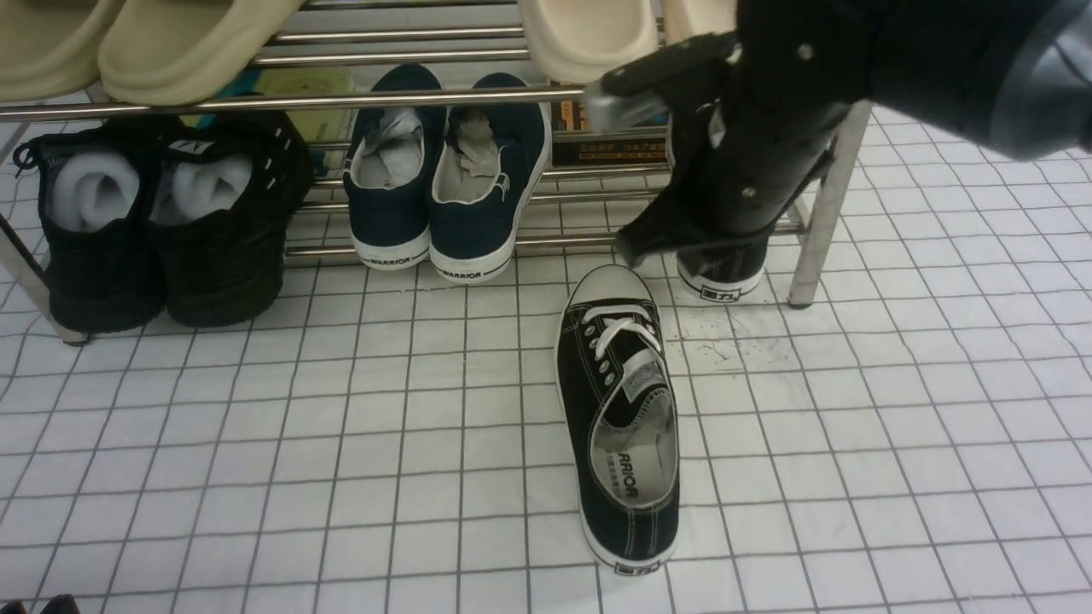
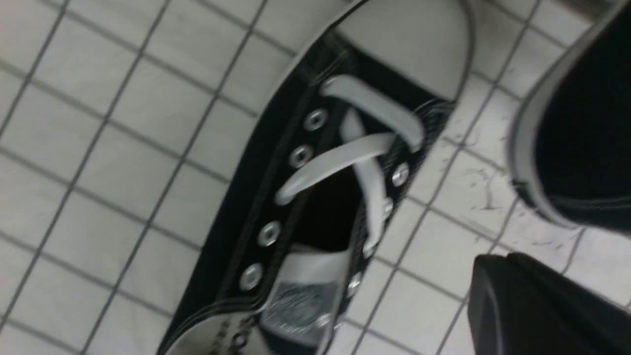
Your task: Take the shoes off the shelf with your hand from the white checkered tablecloth.
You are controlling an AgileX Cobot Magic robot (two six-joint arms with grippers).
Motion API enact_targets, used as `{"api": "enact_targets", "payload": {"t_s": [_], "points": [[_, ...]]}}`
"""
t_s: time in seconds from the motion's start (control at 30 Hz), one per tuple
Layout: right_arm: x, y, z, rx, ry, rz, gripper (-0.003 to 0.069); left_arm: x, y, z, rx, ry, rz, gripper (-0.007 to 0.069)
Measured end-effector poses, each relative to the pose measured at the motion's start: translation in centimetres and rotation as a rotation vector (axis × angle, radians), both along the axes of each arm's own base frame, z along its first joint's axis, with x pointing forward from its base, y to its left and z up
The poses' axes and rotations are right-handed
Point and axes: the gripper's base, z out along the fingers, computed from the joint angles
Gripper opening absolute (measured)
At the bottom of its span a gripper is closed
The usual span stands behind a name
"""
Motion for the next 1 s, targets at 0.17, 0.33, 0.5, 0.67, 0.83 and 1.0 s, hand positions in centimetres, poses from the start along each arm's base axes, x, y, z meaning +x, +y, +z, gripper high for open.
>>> {"api": "enact_targets", "payload": {"t_s": [0.17, 0.33, 0.5, 0.67, 0.83, 1.0], "points": [[1.8, -1.8, -0.3, 0.003, -0.048, -0.048, 0.0086, 0.0, 0.0, 0.0, 0.000, 0.000, 0.000, 0.0239], [2.5, -1.6, -0.6, 0.022, -0.092, -0.045, 0.0226, 0.0, 0.0, 0.0, 0.000, 0.000, 0.000, 0.0239], [3.3, -1.1, -0.9, 0.051, -0.146, -0.035, 0.0334, 0.0, 0.0, 0.0, 0.000, 0.000, 0.000, 0.0239], [4.5, -0.6, -3.0, 0.035, -0.159, -0.026, 0.0394, 0.0, 0.0, 0.0, 0.001, 0.000, 0.000, 0.0239], [5.3, -0.3, -5.2, 0.001, -0.136, -0.018, 0.0390, 0.0, 0.0, 0.0, 0.001, 0.000, 0.000, 0.0239], [5.3, -0.4, -5.3, -0.023, -0.131, -0.012, 0.0208, 0.0, 0.0, 0.0, 0.002, 0.000, 0.000, 0.0239]]}}
